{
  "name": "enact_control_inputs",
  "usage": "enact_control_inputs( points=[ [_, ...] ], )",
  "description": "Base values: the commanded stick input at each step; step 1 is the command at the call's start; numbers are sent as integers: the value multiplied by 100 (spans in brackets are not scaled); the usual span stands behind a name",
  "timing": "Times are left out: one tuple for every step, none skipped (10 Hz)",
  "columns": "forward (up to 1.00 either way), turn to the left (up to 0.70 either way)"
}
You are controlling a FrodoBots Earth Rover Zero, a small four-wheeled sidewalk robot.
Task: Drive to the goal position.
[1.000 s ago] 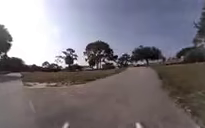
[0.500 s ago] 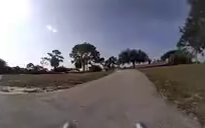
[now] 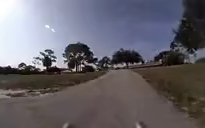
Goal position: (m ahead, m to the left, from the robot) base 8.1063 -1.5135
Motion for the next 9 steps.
enact_control_inputs(
  points=[
    [100,0],
    [100,0],
    [100,0],
    [100,0],
    [100,0],
    [100,0],
    [100,0],
    [100,-4],
    [100,-33]
  ],
)
